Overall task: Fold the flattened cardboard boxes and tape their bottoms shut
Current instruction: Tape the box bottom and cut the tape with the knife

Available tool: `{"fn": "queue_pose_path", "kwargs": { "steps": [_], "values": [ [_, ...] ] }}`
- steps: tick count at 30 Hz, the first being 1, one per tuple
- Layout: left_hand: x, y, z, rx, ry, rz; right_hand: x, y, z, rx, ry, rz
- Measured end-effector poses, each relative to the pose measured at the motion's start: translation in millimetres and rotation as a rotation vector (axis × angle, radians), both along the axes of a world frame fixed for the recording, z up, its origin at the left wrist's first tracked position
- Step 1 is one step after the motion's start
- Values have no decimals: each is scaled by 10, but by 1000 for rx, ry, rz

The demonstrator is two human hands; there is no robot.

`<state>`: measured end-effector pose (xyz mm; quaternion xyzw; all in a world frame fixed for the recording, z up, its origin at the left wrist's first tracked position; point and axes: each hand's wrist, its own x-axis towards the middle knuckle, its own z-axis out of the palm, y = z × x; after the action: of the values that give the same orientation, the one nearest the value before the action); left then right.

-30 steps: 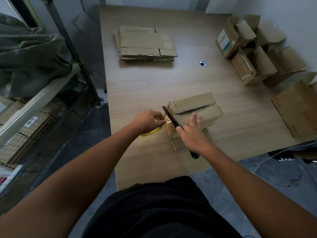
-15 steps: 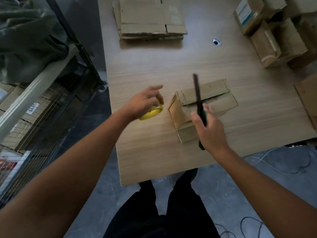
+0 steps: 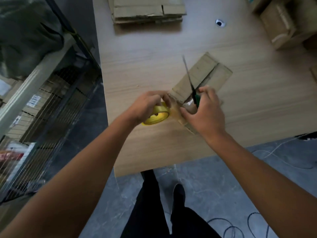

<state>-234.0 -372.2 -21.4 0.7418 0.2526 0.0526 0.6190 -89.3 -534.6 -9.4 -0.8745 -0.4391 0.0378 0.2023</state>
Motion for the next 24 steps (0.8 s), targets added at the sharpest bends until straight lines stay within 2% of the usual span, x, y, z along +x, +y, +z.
{"fn": "queue_pose_path", "kwargs": {
  "steps": [9, 11, 13, 16, 18, 24],
  "values": [
    [-178, -1262, 375, -21, 179, 209, 344, -577, 173, -52, -18, 458],
    [-226, -1422, 470, 88, 232, 212, 412, -661, 250, -68, -29, 499],
    [-327, -1562, 569, 192, 250, 241, 454, -776, 364, -8, 19, 450],
    [-426, -1770, 853, 276, 247, 290, 381, -1081, 612, 126, 334, 353],
    [-440, -1942, 1104, 326, 216, 283, 278, -1310, 776, 136, 571, 334],
    [-398, -2445, 1637, 115, 141, 275, -130, -1798, 1194, 270, 1190, 228]
  ]
}}
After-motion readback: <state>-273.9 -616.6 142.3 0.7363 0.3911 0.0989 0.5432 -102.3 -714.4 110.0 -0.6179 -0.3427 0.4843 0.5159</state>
